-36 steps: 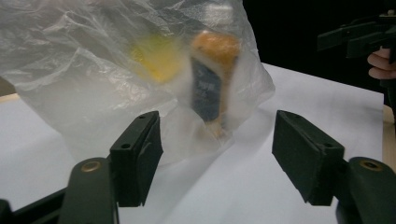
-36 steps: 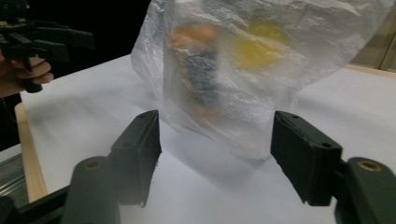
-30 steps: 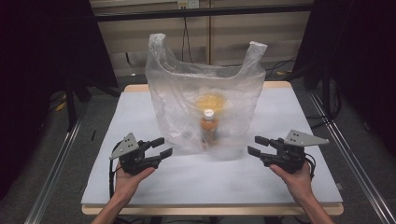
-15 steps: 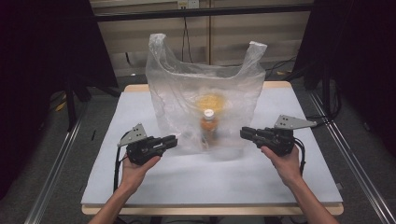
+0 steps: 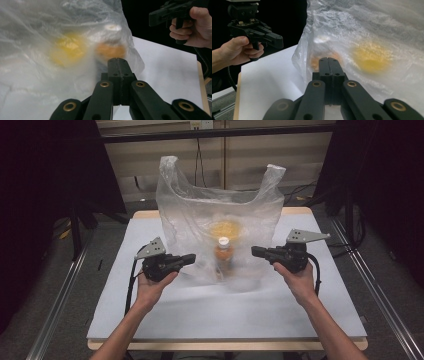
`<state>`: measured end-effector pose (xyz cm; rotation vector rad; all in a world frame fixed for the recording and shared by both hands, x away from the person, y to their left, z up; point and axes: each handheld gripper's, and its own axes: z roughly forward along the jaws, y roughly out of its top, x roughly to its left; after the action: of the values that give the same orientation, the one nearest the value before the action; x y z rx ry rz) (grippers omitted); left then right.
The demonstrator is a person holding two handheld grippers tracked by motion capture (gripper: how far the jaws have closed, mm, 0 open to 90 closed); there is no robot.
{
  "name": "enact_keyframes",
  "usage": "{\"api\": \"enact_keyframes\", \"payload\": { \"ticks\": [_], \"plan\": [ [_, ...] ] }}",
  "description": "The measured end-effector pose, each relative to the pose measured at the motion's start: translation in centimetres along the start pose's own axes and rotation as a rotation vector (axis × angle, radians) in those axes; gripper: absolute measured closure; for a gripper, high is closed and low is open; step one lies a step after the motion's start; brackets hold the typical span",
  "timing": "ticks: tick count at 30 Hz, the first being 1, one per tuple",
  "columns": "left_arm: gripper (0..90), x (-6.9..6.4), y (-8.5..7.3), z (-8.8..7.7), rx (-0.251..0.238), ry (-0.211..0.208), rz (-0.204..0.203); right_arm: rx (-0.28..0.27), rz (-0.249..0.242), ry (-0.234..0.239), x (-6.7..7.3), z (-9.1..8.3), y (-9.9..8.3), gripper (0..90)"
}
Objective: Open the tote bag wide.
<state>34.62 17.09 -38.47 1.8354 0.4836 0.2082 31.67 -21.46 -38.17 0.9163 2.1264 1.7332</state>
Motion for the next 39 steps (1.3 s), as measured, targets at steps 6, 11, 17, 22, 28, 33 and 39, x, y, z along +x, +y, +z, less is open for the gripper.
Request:
{"api": "enact_keyframes", "payload": {
  "ticks": [6,11,17,22,28,33,39],
  "plan": [
    [90.0,0.7,2.0,0.2,-0.028,0.008,0.008,0.005,-0.037,0.0,-0.1,0.8,2.2,90.0],
    [90.0,1.8,4.1,0.5,-0.037,0.024,0.016,0.011,-0.048,-0.007,-0.4,1.5,4.4,90.0],
    [90.0,2.8,6.0,0.8,-0.063,0.018,0.01,0.012,-0.064,-0.005,-0.7,2.6,6.6,90.0],
    [90.0,3.0,6.6,1.0,-0.078,0.019,0.006,-0.006,-0.08,0.007,-0.8,3.5,8.3,90.0],
    [90.0,3.6,7.7,1.4,-0.09,-0.002,0.001,-0.018,-0.093,-0.006,-1.4,4.4,10.4,90.0],
    [90.0,4.4,8.5,1.8,-0.107,-0.004,-0.007,-0.017,-0.082,-0.021,-2.5,4.6,11.7,90.0],
    [90.0,5.3,10.2,2.2,-0.111,-0.007,-0.007,-0.007,-0.053,-0.049,-4.2,5.0,12.9,90.0]
  ]
}}
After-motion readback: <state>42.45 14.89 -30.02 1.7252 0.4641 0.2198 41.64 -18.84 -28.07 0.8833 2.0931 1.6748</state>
